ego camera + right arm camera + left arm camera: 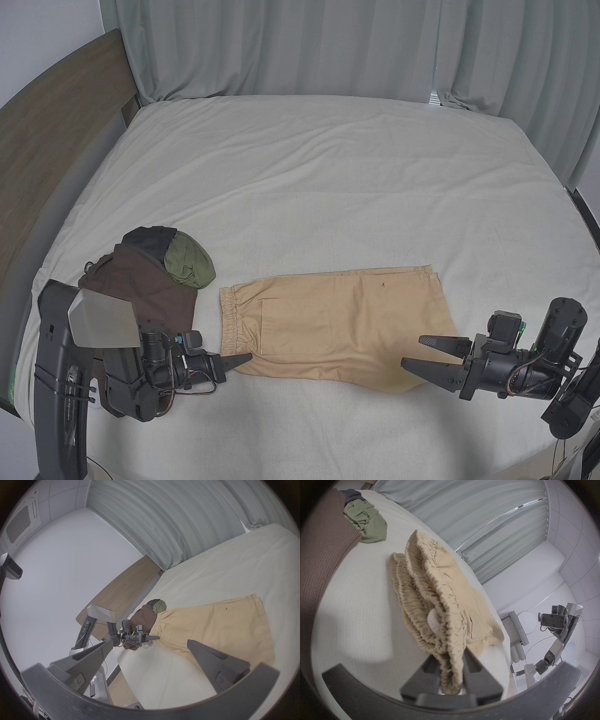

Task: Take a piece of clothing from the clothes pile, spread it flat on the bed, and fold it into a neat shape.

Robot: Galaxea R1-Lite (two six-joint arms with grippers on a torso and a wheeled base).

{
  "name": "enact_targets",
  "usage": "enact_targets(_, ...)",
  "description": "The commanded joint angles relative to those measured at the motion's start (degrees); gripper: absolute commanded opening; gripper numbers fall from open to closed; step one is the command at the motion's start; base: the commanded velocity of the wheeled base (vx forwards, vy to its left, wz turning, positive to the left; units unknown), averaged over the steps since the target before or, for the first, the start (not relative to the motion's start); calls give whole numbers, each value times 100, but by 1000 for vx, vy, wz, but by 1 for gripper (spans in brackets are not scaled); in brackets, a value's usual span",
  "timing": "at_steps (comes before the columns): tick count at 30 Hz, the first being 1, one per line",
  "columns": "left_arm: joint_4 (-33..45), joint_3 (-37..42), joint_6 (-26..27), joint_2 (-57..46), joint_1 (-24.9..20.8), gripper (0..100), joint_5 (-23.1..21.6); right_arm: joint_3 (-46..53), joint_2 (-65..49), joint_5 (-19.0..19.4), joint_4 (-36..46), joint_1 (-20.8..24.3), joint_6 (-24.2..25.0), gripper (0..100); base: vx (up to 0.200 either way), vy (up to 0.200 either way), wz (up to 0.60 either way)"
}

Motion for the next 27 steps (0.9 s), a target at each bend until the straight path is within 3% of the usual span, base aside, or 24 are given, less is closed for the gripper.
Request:
enact_targets(1,-3,-16,-91,-2,-3,100,-3,8,8,11,-3,1,1,100,0,0,0)
enact_targets(10,-3,-218,-645,-46,-3,100,85,35,87,11,-3,-7,-8,100,0,0,0)
enact_targets(16,-3,-438,-909,-37,-12,100,560,43,87,11,-3,-7,-8,100,0,0,0)
enact_targets(21,-3,-438,-953,-20,-30,100,595,43,96,11,-3,-7,-8,100,0,0,0)
enact_targets(22,-3,-438,-953,-20,-30,0,595,43,96,11,-3,-7,-8,100,0,0,0)
enact_targets(27,-3,-438,-953,-11,-21,0,595,43,96,11,-3,-7,-8,100,0,0,0)
